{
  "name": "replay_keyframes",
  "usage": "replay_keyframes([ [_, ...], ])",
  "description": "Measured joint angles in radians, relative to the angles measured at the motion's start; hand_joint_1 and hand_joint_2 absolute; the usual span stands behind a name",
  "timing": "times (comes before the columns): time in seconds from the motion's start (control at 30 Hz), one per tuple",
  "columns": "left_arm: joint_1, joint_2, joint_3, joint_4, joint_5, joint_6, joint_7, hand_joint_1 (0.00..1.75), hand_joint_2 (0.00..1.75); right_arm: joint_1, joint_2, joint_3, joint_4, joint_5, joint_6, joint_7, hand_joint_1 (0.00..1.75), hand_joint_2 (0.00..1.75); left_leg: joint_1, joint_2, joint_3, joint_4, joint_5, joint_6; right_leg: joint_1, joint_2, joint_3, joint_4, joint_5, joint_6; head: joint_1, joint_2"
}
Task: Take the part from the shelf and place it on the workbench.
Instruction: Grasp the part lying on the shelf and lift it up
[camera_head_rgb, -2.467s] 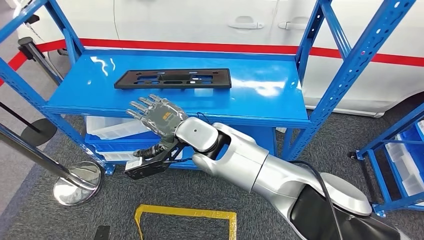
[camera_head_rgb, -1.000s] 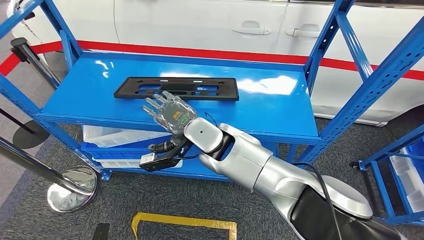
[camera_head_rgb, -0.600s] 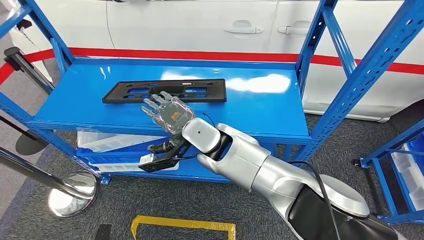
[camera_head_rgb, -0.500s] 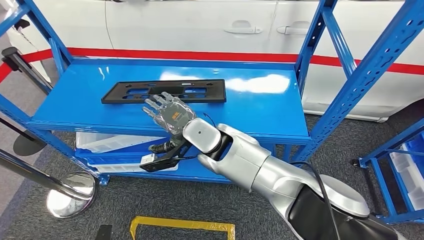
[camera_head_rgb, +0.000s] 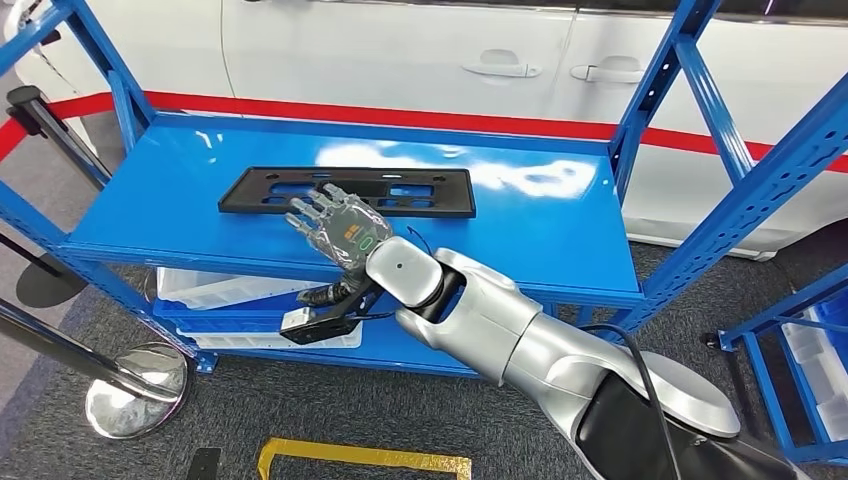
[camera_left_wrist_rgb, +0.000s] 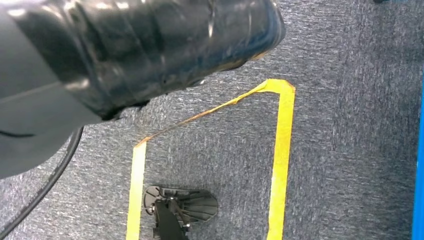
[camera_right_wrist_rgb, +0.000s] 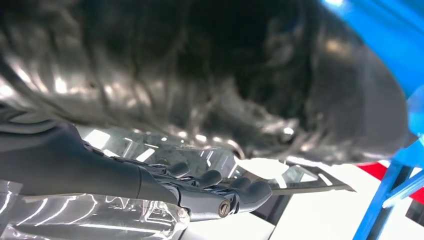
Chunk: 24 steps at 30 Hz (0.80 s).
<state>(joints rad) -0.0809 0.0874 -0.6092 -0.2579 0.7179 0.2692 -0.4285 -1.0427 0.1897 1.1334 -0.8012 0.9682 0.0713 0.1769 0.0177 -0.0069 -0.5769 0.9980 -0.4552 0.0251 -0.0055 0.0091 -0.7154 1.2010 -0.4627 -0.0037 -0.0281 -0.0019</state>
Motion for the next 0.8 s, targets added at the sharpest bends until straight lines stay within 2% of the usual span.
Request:
replay_keyframes([
  [0.03,0.0,0.0,0.0,0.0,0.0,0.0,0.0,0.0,0.0,-0.001,0.0,0.0,0.0,0.0,0.0,0.0,0.0,0.0,-0.001,0.0,0.007,0.002,-0.008,-0.003,0.001,0.0,0.027,-0.063,0.033,-0.003,0.0,0.0],
  [0.07,-0.001,0.0,0.0,0.0,0.0,0.0,0.0,0.0,0.0,-0.001,0.001,0.0,0.0,0.0,0.0,0.0,0.0,0.0,-0.003,-0.001,0.011,0.004,-0.014,-0.007,0.002,0.0,0.053,-0.118,0.051,-0.007,-0.001,0.0],
  [0.1,-0.002,0.0,0.0,0.0,0.0,0.0,0.0,0.0,0.0,-0.002,0.001,0.0,0.001,0.0,0.0,0.0,0.0,0.0,-0.004,-0.001,0.013,0.005,-0.019,-0.012,0.004,0.001,0.069,-0.149,0.054,-0.01,-0.002,0.0],
  [0.2,-0.003,-0.001,-0.001,0.0,0.0,0.0,-0.001,0.0,0.0,-0.003,0.002,0.0,0.002,0.0,0.0,0.0,0.0,0.0,-0.003,0.0,0.015,0.003,-0.028,-0.03,0.005,0.004,0.085,-0.171,0.039,-0.023,-0.004,0.0],
  [0.27,-0.004,-0.002,-0.001,0.0,0.0,0.0,-0.001,0.0,0.0,-0.005,0.004,0.0,0.002,0.0,0.0,0.0,0.0,0.0,-0.001,0.002,0.004,0.039,-0.049,-0.04,0.0,0.003,0.103,-0.181,0.034,-0.034,-0.006,0.0],
  [0.3,-0.005,-0.003,-0.001,0.0,0.0,-0.001,-0.001,0.0,0.0,-0.006,0.005,0.0,0.002,0.001,0.0,0.0,0.0,0.0,0.0,0.002,-0.02,0.087,-0.067,-0.045,-0.002,0.002,0.112,-0.184,0.03,-0.039,-0.008,0.0],
  [0.37,-0.005,-0.003,-0.001,0.0,0.0,-0.001,-0.001,0.0,0.0,-0.005,0.006,0.0,0.002,0.001,0.001,0.0,0.0,0.0,0.002,0.003,-0.1,0.22,-0.105,-0.052,-0.002,0.001,0.125,-0.185,0.018,-0.044,-0.01,0.0],
  [0.4,-0.003,-0.003,-0.001,0.0,0.0,-0.001,-0.001,0.0,0.0,-0.002,0.006,0.0,0.002,0.001,0.001,0.0,0.0,0.0,0.002,0.003,-0.137,0.271,-0.112,-0.054,-0.002,0.001,0.132,-0.185,0.012,-0.044,-0.01,0.0],
  [0.43,0.0,-0.003,-0.001,0.0,0.0,-0.001,-0.001,0.0,0.0,0.001,0.006,0.0,0.002,0.001,0.001,0.0,0.0,0.0,0.003,0.003,-0.16,0.288,-0.097,-0.056,-0.002,0.002,0.14,-0.185,0.004,-0.044,-0.01,0.0],
  [0.47,0.002,-0.003,-0.001,0.0,0.001,-0.001,-0.001,0.0,0.0,0.002,0.006,0.0,0.002,0.001,0.001,0.0,0.0,0.0,0.004,0.003,-0.164,0.268,-0.065,-0.056,-0.002,0.003,0.15,-0.184,-0.004,-0.042,-0.01,0.0],
  [0.53,0.002,-0.002,-0.001,0.0,0.0,-0.001,-0.001,0.0,0.0,0.003,0.006,0.0,0.002,0.001,0.002,0.0,0.0,0.0,0.004,0.004,-0.125,0.142,0.026,-0.053,-0.003,0.004,0.175,-0.182,-0.025,-0.035,-0.01,0.0],
  [0.57,0.002,-0.002,-0.001,0.0,0.0,-0.001,-0.001,0.0,0.0,0.002,0.006,0.0,0.002,0.002,0.002,0.0,0.0,0.0,0.001,0.004,-0.1,0.084,0.052,-0.051,-0.002,0.004,0.184,-0.182,-0.034,-0.03,-0.01,0.0],
  [0.6,0.0,-0.002,-0.002,0.0,0.0,-0.001,-0.001,0.0,0.0,0.0,0.007,0.0,0.002,0.002,0.003,0.0,0.0,0.0,-0.002,0.004,-0.08,0.042,0.062,-0.046,0.0,0.004,0.189,-0.182,-0.041,-0.025,-0.01,0.0],
  [0.63,-0.001,-0.003,-0.003,0.0,0.0,-0.001,-0.001,0.0,0.0,-0.001,0.007,0.0,0.002,0.004,0.005,0.0,0.0,0.0,-0.005,0.003,-0.071,0.024,0.056,-0.04,0.001,0.004,0.192,-0.183,-0.045,-0.019,-0.009,0.0],
  [0.73,0.0,-0.003,-0.005,0.0,0.002,-0.001,0.0,0.0,0.0,-0.002,0.007,0.0,0.002,0.009,0.012,0.0,0.0,0.0,-0.004,0.002,-0.058,0.012,0.037,-0.018,0.005,0.004,0.196,-0.176,-0.049,-0.007,-0.006,0.0],
  [0.8,0.002,-0.003,-0.005,0.0,0.003,-0.001,0.0,0.0,0.0,-0.003,0.007,0.0,0.001,0.013,0.017,0.0,0.0,0.0,-0.002,0.002,-0.041,0.008,0.027,-0.006,0.004,0.002,0.167,-0.115,-0.065,0.0,-0.004,0.0],
])
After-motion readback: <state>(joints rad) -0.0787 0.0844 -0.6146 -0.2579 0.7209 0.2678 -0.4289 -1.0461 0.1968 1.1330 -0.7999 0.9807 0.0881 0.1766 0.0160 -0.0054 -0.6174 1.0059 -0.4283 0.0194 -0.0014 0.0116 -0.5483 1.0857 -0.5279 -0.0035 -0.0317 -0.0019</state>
